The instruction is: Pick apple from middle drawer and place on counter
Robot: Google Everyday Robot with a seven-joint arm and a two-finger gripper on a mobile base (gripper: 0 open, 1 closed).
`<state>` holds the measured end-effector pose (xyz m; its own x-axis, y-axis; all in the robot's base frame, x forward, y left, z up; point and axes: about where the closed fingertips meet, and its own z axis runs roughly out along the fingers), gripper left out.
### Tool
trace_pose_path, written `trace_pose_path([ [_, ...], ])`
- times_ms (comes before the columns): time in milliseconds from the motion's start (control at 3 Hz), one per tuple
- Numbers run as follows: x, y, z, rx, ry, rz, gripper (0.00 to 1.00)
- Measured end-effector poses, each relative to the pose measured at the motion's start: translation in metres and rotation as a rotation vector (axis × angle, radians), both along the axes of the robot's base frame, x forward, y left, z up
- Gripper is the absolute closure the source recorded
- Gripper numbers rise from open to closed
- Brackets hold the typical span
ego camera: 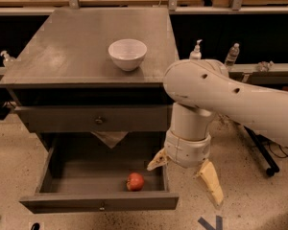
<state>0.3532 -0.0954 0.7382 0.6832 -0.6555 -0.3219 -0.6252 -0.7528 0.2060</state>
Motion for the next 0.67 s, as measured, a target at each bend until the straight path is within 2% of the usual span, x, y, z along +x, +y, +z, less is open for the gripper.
trace_pose_path([
  [333,0.001,0.001,0.000,0.003,-0.005,0.000,0.00],
  [667,0.011,0.015,-0.003,0.027,-0.072,0.089,0.00],
])
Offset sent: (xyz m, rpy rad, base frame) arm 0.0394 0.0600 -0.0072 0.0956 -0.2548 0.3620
